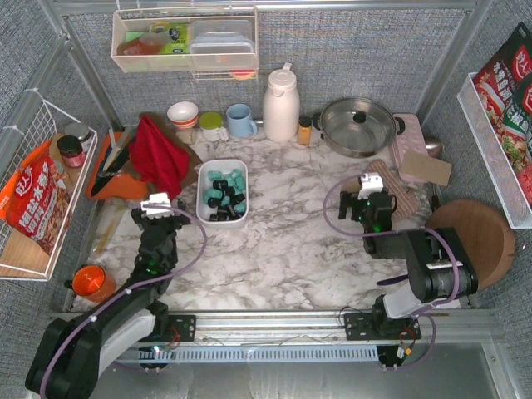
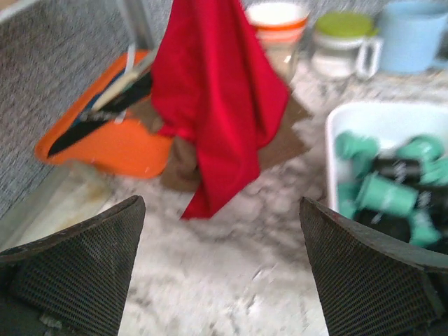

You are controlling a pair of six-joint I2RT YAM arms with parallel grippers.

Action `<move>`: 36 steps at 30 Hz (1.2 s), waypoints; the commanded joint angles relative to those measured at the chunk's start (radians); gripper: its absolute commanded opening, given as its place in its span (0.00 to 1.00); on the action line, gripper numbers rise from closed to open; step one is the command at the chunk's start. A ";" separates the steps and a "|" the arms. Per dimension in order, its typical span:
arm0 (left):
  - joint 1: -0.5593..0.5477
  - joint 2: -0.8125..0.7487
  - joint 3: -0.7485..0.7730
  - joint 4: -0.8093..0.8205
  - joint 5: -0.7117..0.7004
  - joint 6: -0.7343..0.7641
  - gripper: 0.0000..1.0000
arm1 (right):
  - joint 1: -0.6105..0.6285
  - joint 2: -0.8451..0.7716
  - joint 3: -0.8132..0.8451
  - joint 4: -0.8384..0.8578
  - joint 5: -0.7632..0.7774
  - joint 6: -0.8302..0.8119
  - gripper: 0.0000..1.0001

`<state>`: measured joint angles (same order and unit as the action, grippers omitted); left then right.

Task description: Mix the coffee capsules in the storage basket

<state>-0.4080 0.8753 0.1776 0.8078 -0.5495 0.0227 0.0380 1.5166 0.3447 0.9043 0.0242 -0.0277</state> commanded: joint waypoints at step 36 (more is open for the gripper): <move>0.483 0.686 0.030 0.573 0.294 -0.156 0.99 | -0.009 0.006 0.070 -0.112 0.106 0.061 0.99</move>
<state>0.0746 1.5612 0.2024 1.3754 -0.2852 -0.1310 0.0284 1.5242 0.4076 0.7895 0.1257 0.0280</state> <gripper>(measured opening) 0.992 0.992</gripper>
